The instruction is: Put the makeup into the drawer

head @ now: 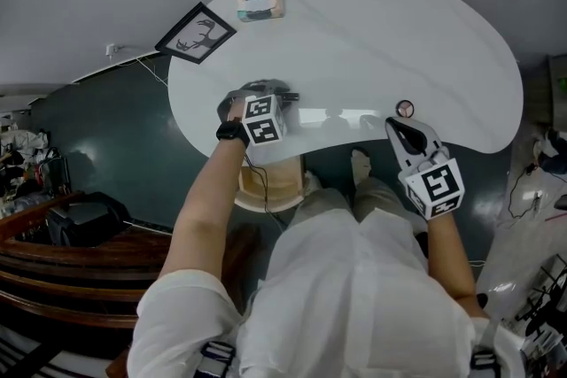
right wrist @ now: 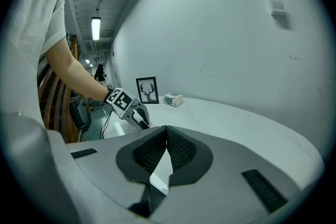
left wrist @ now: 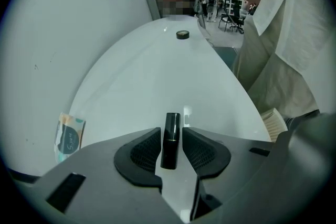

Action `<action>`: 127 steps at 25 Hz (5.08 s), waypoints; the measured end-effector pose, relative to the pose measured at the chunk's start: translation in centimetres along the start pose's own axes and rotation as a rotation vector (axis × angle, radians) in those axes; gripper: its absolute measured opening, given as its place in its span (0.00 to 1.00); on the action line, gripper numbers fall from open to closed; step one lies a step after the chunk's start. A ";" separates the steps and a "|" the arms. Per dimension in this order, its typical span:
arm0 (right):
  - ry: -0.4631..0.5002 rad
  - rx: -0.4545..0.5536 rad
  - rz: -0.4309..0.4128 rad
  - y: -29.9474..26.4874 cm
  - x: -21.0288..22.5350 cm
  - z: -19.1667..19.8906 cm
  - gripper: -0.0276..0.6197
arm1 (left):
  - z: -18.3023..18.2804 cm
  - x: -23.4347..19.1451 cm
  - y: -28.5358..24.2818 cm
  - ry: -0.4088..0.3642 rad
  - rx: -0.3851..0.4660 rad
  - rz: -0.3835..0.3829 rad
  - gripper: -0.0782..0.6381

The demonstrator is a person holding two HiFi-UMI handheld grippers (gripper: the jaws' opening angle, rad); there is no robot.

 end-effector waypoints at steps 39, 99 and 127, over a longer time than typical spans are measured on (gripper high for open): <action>0.190 -0.020 -0.382 -4.5 -5.3 -1.5 0.06 | 0.2 13.4 14.1 0.728 0.127 -0.347 0.24; -0.006 -0.021 -0.135 -5.3 -12.7 4.4 0.06 | 9.7 24.4 -11.7 0.424 0.047 0.196 0.25; 0.019 -0.081 -0.187 -6.5 -13.5 5.7 0.06 | 11.1 23.7 -14.9 0.583 -0.004 0.169 0.34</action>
Point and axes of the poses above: the fingertips, and each gripper's own axes: y backward along the fingers, x to its right, z out of its underside, the point moved 9 cm from there along y, backward along the fingers, and after that the axes turned 3 degrees about -y, right-handed, at the moved point
